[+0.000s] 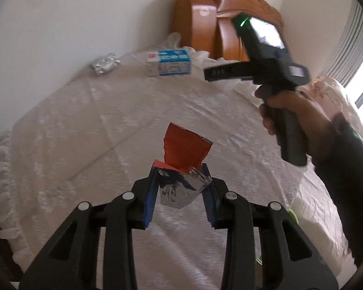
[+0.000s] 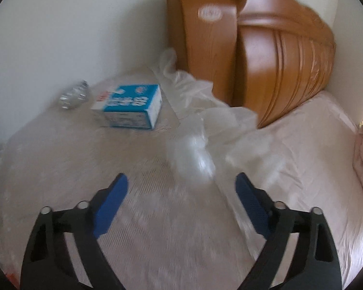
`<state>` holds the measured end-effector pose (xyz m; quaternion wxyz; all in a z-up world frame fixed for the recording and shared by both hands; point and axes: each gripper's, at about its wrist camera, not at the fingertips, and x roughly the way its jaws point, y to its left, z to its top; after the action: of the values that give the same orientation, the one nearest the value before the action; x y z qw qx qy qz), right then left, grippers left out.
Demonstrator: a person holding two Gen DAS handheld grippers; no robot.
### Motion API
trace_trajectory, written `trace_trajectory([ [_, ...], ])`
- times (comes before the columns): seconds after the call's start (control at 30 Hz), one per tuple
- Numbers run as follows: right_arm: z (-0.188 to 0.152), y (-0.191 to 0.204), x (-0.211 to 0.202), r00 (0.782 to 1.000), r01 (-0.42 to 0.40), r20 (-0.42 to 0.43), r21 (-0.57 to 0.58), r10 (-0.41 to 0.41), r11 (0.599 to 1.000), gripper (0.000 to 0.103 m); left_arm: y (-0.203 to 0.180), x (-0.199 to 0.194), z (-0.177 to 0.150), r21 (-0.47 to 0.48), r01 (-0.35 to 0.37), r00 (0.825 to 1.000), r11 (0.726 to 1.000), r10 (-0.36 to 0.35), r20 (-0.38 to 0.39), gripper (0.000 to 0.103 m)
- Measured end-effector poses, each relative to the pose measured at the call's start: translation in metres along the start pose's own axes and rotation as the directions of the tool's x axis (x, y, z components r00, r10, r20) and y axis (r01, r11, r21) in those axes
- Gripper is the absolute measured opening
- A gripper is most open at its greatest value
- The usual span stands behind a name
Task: Collect trash
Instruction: 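Grasp the red-silver wrapper with the left tool while the right tool grasps the clear plastic bag, then carry both items over the green wastebasket and release them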
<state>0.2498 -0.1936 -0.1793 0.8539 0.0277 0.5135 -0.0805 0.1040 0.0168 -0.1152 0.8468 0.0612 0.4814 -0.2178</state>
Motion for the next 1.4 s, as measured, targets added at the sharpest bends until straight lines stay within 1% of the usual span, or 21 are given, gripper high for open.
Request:
trace_trajectory([
  [0.03,0.004,0.000,0.012,1.000,0.005,-0.030,0.009,-0.005,1.000,0.065,0.004,-0.001,0.001,-0.004,-0.009,1.000,1.000,0.009,0.003,0.033],
  [0.07,0.006,-0.001,0.018,0.999,-0.003,-0.049,0.021,0.004,1.000,0.057,0.008,-0.002,0.002,-0.009,-0.012,1.000,1.000,0.012,0.004,0.033],
  [0.1,0.007,-0.001,0.020,0.999,-0.011,-0.052,0.033,0.013,0.999,0.040,0.010,-0.003,0.002,-0.013,-0.012,1.000,1.000,0.012,0.006,0.033],
  [0.13,0.007,-0.002,0.019,0.999,-0.013,-0.046,0.038,0.015,0.999,0.031,0.012,-0.004,0.002,-0.018,-0.011,1.000,1.000,0.011,0.007,0.033],
  [0.23,-0.001,-0.004,0.004,1.000,-0.023,-0.014,0.044,0.023,0.999,0.027,0.013,-0.007,0.004,-0.022,-0.008,1.000,1.000,0.009,0.017,0.033],
  [0.4,-0.028,-0.017,-0.043,0.996,-0.076,0.049,0.073,0.072,0.994,0.027,-0.003,-0.013,0.005,0.019,0.026,0.999,0.999,-0.026,0.038,0.033],
  [0.5,-0.072,-0.038,-0.089,0.992,-0.106,0.085,0.133,0.095,0.985,0.027,-0.018,-0.014,0.003,0.048,0.059,0.998,0.997,-0.061,0.035,0.033],
  [0.53,-0.078,-0.043,-0.094,0.992,-0.106,0.088,0.144,0.094,0.984,0.027,-0.025,-0.015,0.001,0.058,0.074,0.997,0.996,-0.076,0.032,0.033],
  [0.57,-0.095,-0.053,-0.111,0.991,-0.103,0.097,0.173,0.087,0.980,0.027,-0.031,-0.017,-0.001,0.069,0.088,0.995,0.994,-0.090,0.030,0.033],
  [0.6,-0.096,-0.053,-0.113,0.992,-0.100,0.099,0.180,0.083,0.979,0.027,-0.036,-0.019,-0.005,0.080,0.100,0.994,0.992,-0.102,0.028,0.033],
  [0.67,-0.122,-0.064,-0.136,0.992,-0.089,0.105,0.223,0.067,0.971,0.027,-0.050,-0.023,-0.011,0.108,0.126,0.991,0.986,-0.129,0.024,0.033],
  [0.7,-0.145,-0.076,-0.155,0.992,-0.086,0.109,0.266,0.059,0.960,0.027,-0.059,-0.024,-0.014,0.128,0.141,0.989,0.982,-0.144,0.018,0.033],
  [0.73,-0.152,-0.079,-0.161,0.992,-0.084,0.109,0.280,0.055,0.956,0.027,-0.068,-0.025,-0.018,0.147,0.156,0.987,0.977,-0.159,0.010,0.033],
  [0.83,-0.192,-0.097,-0.189,0.994,-0.055,0.104,0.330,0.021,0.942,0.027,-0.092,-0.027,-0.025,0.193,0.199,0.980,0.961,-0.201,-0.012,0.033],
  [0.97,-0.237,-0.121,-0.219,0.996,0.011,0.076,0.388,-0.043,0.921,0.028,-0.131,-0.031,-0.037,0.280,0.269,0.963,0.922,-0.267,-0.046,0.033],
  [1.1,-0.270,-0.139,-0.237,0.992,0.084,0.048,0.432,-0.115,0.898,0.029,-0.170,-0.034,-0.048,0.366,0.335,0.941,0.868,-0.326,-0.087,0.033],
  [1.13,-0.285,-0.147,-0.243,0.990,0.102,0.039,0.464,-0.135,0.880,0.029,-0.178,-0.034,-0.050,0.384,0.346,0.937,0.856,-0.336,-0.094,0.033],
  [1.2,-0.302,-0.160,-0.252,0.987,0.120,0.032,0.514,-0.158,0.849,0.029,-0.201,-0.036,-0.056,0.432,0.379,0.923,0.818,-0.365,-0.119,0.033],
  [1.23,-0.308,-0.162,-0.255,0.986,0.125,0.031,0.521,-0.165,0.844,0.029,-0.214,-0.037,-0.059,0.458,0.402,0.913,0.793,-0.382,-0.140,0.033],
  [1.3,-0.327,-0.177,-0.267,0.979,0.156,0.023,0.565,-0.205,0.810,0.029,-0.235,-0.036,-0.066,0.492,0.438,0.896,0.752,-0.408,-0.175,0.033],
  [1.4,-0.352,-0.196,-0.281,0.968,0.194,0.007,0.609,-0.250,0.769,0.029,-0.276,-0.029,-0.081,0.539,0.497,0.865,0.680,-0.433,-0.252,0.033],
])
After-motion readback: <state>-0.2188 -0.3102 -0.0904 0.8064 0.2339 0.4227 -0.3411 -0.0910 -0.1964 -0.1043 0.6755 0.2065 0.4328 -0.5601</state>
